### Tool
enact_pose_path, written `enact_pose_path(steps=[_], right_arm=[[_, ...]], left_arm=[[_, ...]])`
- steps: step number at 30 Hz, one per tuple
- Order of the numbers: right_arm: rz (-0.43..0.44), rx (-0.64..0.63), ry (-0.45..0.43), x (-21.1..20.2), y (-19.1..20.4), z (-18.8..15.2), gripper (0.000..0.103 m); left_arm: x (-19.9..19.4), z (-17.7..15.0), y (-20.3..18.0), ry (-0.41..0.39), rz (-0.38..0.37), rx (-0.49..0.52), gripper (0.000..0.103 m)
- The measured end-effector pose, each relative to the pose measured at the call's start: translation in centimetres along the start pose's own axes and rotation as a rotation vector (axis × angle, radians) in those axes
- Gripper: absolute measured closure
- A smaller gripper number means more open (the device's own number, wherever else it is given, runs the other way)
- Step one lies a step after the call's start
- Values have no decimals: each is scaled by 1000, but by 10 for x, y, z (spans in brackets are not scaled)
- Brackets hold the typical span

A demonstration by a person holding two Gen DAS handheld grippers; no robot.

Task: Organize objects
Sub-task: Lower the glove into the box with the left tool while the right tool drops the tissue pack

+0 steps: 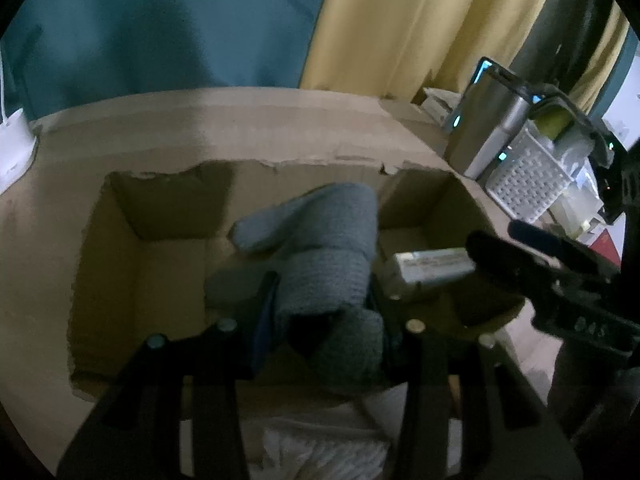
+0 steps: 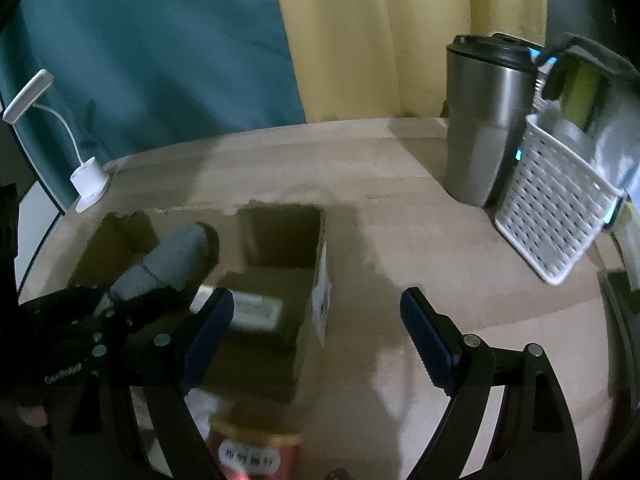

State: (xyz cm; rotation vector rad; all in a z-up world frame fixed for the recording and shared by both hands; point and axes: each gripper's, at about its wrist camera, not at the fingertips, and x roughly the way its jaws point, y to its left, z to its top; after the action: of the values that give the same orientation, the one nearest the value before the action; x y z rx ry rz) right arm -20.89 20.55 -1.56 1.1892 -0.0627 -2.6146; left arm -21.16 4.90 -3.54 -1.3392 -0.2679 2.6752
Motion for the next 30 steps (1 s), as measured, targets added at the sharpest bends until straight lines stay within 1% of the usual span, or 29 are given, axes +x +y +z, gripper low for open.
enact_pose_path(steps=[4,7,10,14,17,18,20,26,29,30], right_arm=[[9,-5,10,15,-4,9,15],[18,-34,59,30,-4,10,15],[35,-38,62,28,-7,7,15],[58,-30,87,22,-8,1,15],[69,-52,109,18,-5,-3,15],[66,-57,112,17,-5,-3,15],[68,-65,123,16,-4,-5,15],[49,-65,138,11,-8,-11,15],[1,-63,147,13,-11,-15,15],[3,-57,147,14,-11,-15,15]], left_arm=[[5,1,-1,29,10,-4,59],[10,0,-3,57,16,0,59],[15,-2,-4,96,5,-8,57],[15,-2,-5,104,1,-6,56],[14,-2,-5,115,-7,-7,53],[13,-1,-6,118,-11,-8,53],[12,-1,-8,121,-23,-8,49],[6,-2,-12,127,-36,-6,48],[4,-4,-14,133,-46,-2,48],[4,-4,-15,135,-46,1,48]])
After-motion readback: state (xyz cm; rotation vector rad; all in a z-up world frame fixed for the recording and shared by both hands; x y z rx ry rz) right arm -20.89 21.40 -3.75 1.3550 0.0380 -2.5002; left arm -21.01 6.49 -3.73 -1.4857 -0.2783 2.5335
